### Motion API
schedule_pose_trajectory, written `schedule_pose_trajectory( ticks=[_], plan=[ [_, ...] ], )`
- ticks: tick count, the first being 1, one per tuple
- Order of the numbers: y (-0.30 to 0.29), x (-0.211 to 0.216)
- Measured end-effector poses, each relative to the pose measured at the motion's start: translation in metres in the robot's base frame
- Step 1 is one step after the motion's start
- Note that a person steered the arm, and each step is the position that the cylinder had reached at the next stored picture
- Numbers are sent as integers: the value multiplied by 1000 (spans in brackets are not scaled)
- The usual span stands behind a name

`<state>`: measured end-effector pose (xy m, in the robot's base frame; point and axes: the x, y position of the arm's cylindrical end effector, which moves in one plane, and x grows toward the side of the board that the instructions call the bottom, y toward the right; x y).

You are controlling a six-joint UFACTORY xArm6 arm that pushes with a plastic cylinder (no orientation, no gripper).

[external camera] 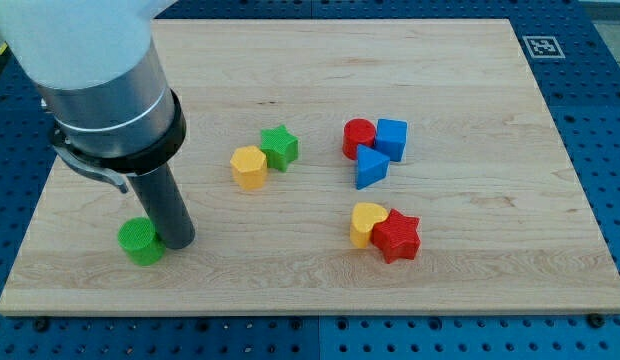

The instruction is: Point your arm to the red star

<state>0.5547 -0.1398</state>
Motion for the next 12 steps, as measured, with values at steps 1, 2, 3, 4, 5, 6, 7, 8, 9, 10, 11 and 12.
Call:
schedule_pose_trajectory(
  ticks=[1, 2, 3, 4, 5, 6, 7, 8, 9, 10, 11, 12],
  plan=[
    [0, 0],
    [10, 0],
    [22, 0],
    [23, 2],
    [32, 11],
    [36, 11],
    [69, 14],
    [81, 14],
    [88, 14],
    [90, 12],
    [105, 18],
    [133, 18]
  ],
)
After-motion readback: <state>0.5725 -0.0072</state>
